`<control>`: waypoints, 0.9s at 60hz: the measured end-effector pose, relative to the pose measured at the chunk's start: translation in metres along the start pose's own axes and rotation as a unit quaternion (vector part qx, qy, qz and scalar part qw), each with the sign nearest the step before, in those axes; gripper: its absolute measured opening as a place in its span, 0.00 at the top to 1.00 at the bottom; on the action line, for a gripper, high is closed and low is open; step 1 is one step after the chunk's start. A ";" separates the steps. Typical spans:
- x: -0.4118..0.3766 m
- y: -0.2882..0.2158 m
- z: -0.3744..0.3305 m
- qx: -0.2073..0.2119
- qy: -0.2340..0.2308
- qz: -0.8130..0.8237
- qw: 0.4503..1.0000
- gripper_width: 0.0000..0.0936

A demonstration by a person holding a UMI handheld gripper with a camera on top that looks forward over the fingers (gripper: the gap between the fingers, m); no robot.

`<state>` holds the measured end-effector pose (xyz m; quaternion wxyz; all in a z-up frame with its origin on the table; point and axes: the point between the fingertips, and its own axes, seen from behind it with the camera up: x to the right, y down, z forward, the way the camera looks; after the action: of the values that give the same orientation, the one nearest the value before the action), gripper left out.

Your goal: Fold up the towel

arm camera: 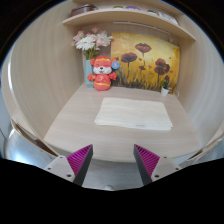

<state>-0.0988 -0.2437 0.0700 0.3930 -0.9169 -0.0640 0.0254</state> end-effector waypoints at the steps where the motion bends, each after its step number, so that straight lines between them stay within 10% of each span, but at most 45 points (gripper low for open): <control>1: -0.005 -0.006 0.010 -0.001 0.000 -0.001 1.000 0.12; 29: -0.044 -0.108 0.210 -0.012 0.027 -0.008 1.000 0.26; 35: -0.040 -0.101 0.223 -0.026 0.039 -0.014 0.999 0.38; 45: -0.017 -0.102 0.227 -0.005 0.092 -0.017 0.996 0.90; 54: -0.016 -0.099 0.226 -0.034 0.076 -0.026 0.996 0.93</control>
<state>-0.1457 -0.0157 -0.0144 0.3659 -0.9271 -0.0590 -0.0567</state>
